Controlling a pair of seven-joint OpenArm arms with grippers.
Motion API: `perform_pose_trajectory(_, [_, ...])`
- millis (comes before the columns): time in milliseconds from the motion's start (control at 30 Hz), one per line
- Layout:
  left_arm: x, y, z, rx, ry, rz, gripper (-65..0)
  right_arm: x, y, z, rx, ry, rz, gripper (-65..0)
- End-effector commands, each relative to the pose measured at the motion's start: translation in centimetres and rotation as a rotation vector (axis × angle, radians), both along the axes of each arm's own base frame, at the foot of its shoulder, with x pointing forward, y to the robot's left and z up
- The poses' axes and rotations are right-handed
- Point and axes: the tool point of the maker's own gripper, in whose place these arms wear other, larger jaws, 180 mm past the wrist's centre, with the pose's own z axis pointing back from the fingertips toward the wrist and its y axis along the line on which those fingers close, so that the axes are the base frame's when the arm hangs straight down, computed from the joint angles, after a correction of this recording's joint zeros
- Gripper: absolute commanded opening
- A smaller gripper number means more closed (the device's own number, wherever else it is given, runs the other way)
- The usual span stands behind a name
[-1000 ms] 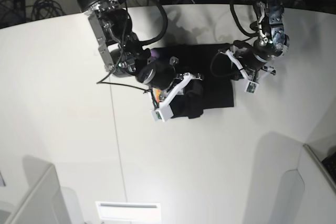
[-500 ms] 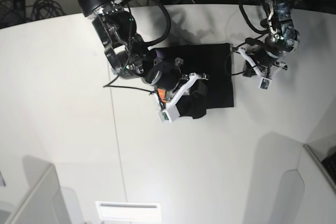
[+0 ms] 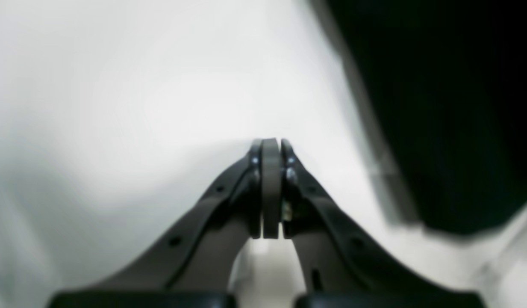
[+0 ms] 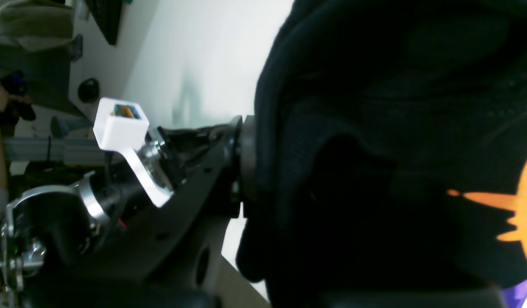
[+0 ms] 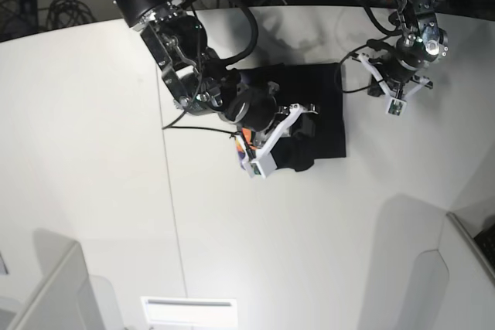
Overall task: Fold the T-shirt properly
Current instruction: 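Open the left gripper and lift it clear of the shirt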
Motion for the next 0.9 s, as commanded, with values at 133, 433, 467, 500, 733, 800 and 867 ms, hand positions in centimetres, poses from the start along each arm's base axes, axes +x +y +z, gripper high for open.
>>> perform_pose_trajectory(133, [-1.1, 1.9, 1.2, 0.051, -0.008, 0.029, -65.0, 0.8, 0.4, 1.6, 0.034, -0.043, -0.004, -65.0])
perform_pose_trajectory(433, [-2.6, 3.3, 0.8, 0.065, 0.019, 0.069, -65.0, 0.4, 1.3, 0.4, 0.038, 0.008, -0.004, -65.0])
perform_pose_trajectory(467, [-2.7, 3.3, 0.8, 0.066, 0.021, 0.069, -65.0, 0.4, 1.3, 0.3, 0.036, 0.01, -0.004, -65.0])
perform_pose_trajectory(500, [-2.7, 3.3, 0.8, 0.066, 0.019, 0.068, -65.0, 0.4, 1.3, 0.3, 0.036, 0.01, -0.004, -65.0])
perform_pose_trajectory(733, [-2.9, 3.4, 0.6, 0.065, 0.026, 0.071, -65.0, 0.7, 1.5, -0.1, 0.032, 0.025, -0.01, -65.0])
perform_pose_trajectory(800, [-2.9, 3.5, 0.7, 0.067, 0.025, 0.075, -65.0, 0.8, 1.5, -0.6, 0.021, 0.035, -0.007, -65.0])
perform_pose_trajectory(867, [-3.1, 4.4, 0.9, 0.074, 0.021, 0.101, -65.0, 0.7, 1.9, -1.0, 0.022, 0.053, -0.006, -65.0])
